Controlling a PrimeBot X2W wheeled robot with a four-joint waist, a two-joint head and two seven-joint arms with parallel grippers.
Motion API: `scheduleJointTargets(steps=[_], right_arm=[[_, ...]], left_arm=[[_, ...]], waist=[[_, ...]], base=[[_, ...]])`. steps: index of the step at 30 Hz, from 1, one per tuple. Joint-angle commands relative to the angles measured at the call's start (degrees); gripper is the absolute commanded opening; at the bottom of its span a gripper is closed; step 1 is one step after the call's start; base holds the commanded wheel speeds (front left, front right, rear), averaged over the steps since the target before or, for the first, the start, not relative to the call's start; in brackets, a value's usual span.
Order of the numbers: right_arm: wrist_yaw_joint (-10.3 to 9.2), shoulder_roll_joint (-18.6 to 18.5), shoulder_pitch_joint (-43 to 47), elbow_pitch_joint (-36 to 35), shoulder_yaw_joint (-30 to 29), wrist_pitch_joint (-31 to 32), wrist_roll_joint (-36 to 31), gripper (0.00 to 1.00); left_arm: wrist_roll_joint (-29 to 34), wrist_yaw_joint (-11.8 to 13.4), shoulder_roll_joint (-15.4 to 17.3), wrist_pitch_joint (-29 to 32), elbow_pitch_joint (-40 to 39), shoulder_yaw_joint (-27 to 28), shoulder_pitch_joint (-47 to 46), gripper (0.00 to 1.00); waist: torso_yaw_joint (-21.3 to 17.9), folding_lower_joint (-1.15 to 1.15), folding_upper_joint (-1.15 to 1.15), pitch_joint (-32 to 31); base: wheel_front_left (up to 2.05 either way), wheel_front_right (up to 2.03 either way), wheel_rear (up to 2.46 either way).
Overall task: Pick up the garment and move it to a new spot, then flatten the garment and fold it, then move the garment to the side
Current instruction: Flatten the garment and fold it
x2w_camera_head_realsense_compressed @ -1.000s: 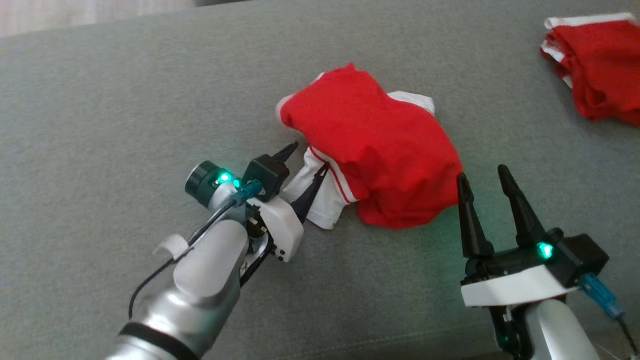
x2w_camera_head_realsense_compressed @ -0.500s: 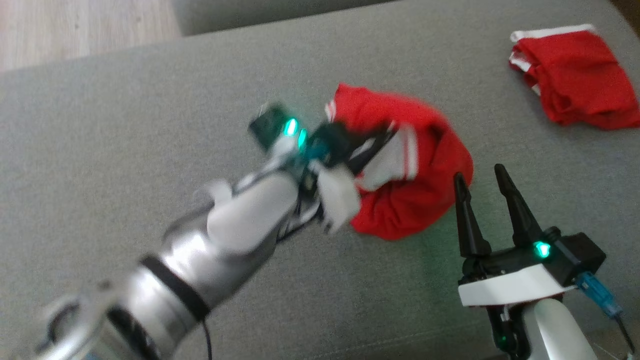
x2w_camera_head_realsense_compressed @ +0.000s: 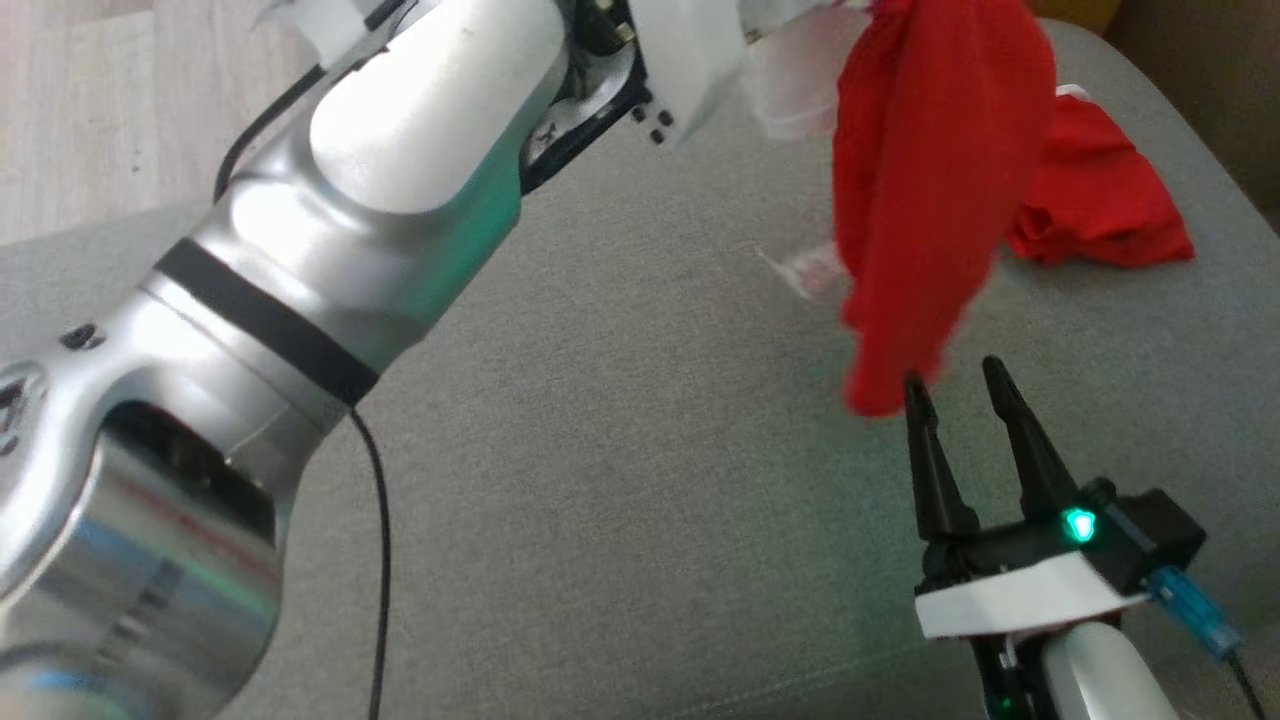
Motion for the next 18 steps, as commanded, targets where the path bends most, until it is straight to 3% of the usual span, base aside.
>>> scheduleJointTargets(steps=[1, 11, 18], right_arm=[[0.39, -0.1, -0.6, -2.0, 0.7, -0.5, 0.4, 1.00], [0.39, -0.1, -0.3, -2.9, 0.7, -0.5, 0.6, 1.00], [0.39, -0.1, 1.7, -3.1, -1.2, -0.5, -0.6, 1.00]], left_arm=[[-0.6, 0.1, 1.0, 1.4, 2.7, 0.5, -0.3, 0.00], [-3.1, 1.7, 3.9, -2.2, 11.7, -3.1, 21.9, 0.00], [-2.8, 8.5, 11.2, -4.9, 5.8, -1.6, 37.4, 0.00]], waist=[[0.7, 0.00, 0.00, -0.4], [2.9, 0.00, 0.00, -0.1], [6.3, 0.00, 0.00, -1.1]], base=[[0.00, 0.00, 0.00], [0.00, 0.00, 0.00], [0.00, 0.00, 0.00]])
